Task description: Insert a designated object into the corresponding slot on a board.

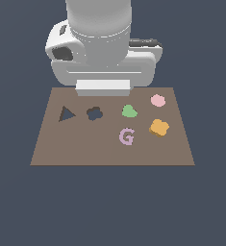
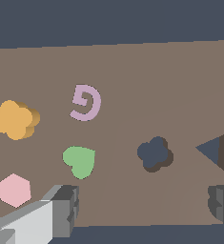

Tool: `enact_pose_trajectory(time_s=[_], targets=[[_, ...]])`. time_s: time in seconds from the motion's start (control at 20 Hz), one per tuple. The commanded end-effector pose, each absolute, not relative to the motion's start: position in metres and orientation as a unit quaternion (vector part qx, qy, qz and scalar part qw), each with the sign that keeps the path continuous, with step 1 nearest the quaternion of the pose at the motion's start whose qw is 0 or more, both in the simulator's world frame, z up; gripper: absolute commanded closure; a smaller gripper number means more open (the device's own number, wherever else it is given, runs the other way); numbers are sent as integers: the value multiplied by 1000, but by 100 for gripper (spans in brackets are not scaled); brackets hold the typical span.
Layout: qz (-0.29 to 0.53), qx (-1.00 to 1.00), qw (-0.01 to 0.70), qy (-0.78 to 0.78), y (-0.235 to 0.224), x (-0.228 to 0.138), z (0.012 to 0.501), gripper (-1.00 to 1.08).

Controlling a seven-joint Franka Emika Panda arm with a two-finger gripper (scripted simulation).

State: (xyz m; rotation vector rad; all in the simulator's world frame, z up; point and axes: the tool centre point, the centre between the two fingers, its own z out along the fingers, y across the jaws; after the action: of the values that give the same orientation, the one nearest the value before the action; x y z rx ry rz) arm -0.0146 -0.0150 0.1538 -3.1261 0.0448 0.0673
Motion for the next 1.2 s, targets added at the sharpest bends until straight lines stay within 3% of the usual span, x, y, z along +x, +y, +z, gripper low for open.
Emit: enact_pose_trajectory(time_s=[0.0,0.55,1.15], targets=[[22,-1000,7,14,-15,-15,154,-92],[19,-999,7,41,3,-15,143,-92],[12,-991,4,130,65,-7,107,-92]])
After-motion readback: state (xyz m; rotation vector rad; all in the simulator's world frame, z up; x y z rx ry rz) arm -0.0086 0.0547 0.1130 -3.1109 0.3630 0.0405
